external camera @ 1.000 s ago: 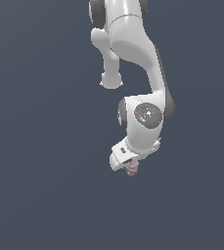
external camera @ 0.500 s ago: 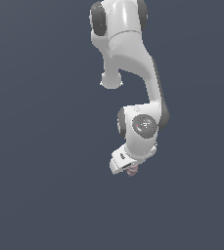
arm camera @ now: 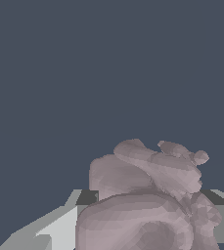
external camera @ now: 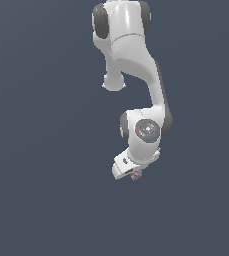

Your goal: Pick up the object and move it to a goal position.

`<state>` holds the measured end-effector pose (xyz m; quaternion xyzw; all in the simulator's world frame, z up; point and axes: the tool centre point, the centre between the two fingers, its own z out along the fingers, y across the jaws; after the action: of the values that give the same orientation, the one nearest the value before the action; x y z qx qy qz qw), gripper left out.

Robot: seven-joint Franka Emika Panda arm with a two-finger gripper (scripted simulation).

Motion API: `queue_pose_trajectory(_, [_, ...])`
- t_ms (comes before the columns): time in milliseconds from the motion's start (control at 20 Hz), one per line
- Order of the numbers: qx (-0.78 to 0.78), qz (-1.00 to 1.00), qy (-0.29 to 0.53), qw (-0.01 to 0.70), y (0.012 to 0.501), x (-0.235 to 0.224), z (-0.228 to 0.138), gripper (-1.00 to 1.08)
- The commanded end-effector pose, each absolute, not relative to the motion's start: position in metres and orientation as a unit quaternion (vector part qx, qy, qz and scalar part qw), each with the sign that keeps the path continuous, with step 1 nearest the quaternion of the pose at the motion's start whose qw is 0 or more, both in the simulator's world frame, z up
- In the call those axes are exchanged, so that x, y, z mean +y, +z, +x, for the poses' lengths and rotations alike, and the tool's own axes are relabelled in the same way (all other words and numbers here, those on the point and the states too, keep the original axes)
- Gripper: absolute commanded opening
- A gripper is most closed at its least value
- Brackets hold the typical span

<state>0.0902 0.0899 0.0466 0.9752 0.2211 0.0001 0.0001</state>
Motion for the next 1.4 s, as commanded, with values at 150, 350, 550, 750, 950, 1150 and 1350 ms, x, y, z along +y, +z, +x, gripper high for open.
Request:
queue_pose_trajectory(150, [0.221,0.975,0.0,0.0,0.046,0.09,0.09,-1.0])
queue_pose_trajectory(350, [0.221,0.975,0.0,0.0,0.047,0.09,0.09,-1.0])
queue_pose_trajectory(550, [0.221,0.975,0.0,0.0,0.054,0.09,0.087,-1.0])
queue_pose_trajectory(750, [0.221,0.975,0.0,0.0,0.068,0.09,0.081,-1.0])
queue_pose_trajectory(950, [0.221,0.975,0.0,0.0,0.089,0.09,0.072,-1.0])
queue_pose_trajectory(1150, [0.221,0.975,0.0,0.0,0.12,0.091,0.06,-1.0])
queue_pose_trajectory(1350, [0.221,0.975,0.0,0.0,0.157,0.091,0.045,-1.0])
